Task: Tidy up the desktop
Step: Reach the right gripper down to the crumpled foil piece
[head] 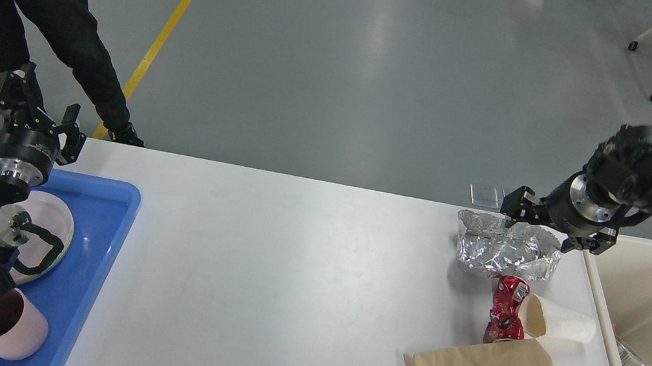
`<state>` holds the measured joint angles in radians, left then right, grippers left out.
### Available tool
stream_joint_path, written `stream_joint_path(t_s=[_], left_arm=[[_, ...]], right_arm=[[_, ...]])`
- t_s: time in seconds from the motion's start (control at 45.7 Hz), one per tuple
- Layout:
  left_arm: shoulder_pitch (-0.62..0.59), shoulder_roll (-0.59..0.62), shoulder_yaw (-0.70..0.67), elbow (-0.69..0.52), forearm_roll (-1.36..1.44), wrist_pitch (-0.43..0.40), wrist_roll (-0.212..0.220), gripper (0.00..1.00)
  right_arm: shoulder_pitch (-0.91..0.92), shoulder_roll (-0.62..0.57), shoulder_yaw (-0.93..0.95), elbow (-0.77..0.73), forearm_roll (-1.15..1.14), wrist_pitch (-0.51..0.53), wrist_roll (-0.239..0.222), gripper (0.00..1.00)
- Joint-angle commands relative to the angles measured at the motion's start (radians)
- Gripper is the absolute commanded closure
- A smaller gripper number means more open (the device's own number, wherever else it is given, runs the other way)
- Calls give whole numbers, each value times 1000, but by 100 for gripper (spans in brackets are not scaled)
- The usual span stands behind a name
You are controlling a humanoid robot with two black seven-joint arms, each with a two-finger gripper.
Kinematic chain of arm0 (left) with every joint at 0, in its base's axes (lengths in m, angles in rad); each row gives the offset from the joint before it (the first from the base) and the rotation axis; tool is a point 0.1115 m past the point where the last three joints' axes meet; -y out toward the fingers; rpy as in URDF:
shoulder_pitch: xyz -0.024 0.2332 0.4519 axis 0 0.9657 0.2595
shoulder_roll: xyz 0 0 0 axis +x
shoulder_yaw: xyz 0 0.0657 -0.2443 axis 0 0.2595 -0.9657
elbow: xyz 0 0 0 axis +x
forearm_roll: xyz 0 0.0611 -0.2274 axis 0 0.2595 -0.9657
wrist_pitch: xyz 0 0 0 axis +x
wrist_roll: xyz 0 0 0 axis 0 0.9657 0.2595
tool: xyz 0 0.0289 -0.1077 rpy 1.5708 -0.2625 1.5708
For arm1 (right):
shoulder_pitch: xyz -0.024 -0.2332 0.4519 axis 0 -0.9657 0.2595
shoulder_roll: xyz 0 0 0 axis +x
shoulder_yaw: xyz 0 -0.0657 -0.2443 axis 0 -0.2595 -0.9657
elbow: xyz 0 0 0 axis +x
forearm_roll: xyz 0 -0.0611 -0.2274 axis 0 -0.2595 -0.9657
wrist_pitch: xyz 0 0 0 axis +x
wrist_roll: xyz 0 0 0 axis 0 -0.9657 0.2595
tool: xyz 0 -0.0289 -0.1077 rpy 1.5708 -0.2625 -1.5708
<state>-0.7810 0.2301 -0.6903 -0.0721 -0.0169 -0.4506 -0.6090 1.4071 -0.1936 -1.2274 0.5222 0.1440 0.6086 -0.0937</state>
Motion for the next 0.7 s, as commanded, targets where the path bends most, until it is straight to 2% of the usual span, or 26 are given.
stream_joint_path(t_s=[0.0, 0.153, 0.24, 0.306, 0.437, 0.678], left_arm=[[0, 0, -1, 0, 0, 0, 0, 4], [0, 0, 0, 0, 0, 0, 0, 4], [0, 0, 0, 0, 0, 0, 0, 4], [0, 0, 0, 0, 0, 0, 0, 4], [0, 0, 0, 0, 0, 0, 0, 4], [0, 0, -1, 0, 0, 0, 0, 4]], right_arm=[[-137, -20, 74, -66, 0, -162, 0, 0], [-278, -35, 166, -172, 0, -288, 0, 0], [-329, -33, 212, -217, 0, -313, 0, 0], [-365, -30, 232, -237, -1, -328, 0, 0], [-396, -24, 259, -245, 0, -427, 0, 0], [-427, 2, 275, -246, 0, -472, 0, 1]])
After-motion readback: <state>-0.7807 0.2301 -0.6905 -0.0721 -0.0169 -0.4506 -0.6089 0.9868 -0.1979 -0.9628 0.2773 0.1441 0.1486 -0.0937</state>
